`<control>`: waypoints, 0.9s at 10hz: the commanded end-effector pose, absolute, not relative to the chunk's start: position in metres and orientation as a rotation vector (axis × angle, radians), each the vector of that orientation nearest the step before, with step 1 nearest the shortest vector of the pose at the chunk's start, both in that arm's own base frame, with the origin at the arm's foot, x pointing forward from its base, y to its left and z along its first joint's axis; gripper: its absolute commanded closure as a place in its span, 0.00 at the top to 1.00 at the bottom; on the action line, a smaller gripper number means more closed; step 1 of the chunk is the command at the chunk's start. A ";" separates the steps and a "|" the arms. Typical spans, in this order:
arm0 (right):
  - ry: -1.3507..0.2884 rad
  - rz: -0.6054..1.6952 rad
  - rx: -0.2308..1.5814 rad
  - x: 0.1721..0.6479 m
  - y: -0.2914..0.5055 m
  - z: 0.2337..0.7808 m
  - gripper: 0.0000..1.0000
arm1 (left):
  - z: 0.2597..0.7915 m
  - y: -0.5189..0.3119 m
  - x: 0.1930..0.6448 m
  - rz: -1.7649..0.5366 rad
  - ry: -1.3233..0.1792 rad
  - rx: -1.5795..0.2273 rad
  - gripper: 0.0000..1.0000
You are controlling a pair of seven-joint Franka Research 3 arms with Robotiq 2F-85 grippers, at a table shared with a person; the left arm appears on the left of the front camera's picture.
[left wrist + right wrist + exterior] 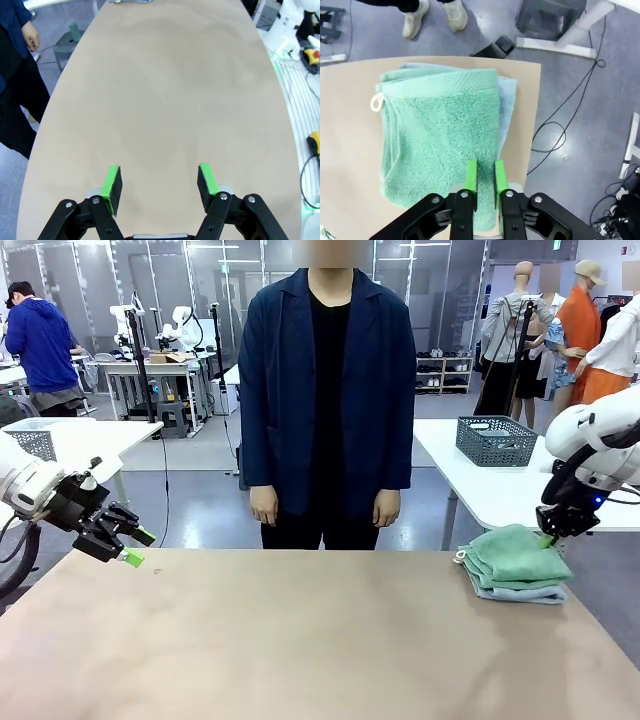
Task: Fold the towels and place them in the basket.
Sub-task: Stack the folded Towel with hook on the right side of the table.
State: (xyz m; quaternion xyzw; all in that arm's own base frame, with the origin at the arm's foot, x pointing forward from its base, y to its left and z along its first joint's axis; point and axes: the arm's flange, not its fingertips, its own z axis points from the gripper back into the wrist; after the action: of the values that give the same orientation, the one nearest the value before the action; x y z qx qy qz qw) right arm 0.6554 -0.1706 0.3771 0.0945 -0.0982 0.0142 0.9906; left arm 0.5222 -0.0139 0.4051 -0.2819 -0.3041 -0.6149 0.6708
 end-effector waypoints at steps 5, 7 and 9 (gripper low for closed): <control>-0.189 0.143 0.234 0.612 -0.181 0.504 0.82 | 0.406 -0.015 0.522 -1.385 -0.686 -0.626 0.77; -0.201 0.071 0.238 0.572 -0.156 0.566 0.82 | 0.406 -0.015 0.522 -1.385 -0.686 -0.626 0.77; -0.219 0.079 0.125 0.530 -0.133 0.623 0.82 | 0.406 -0.015 0.522 -1.385 -0.686 -0.626 0.77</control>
State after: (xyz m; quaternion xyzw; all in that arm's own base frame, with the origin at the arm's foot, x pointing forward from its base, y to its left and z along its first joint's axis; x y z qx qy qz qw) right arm 0.5499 -0.1482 0.6203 0.0959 -0.1169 0.0550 0.9870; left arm 0.5222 -0.0139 0.4051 -0.2819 -0.3041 -0.6149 0.6708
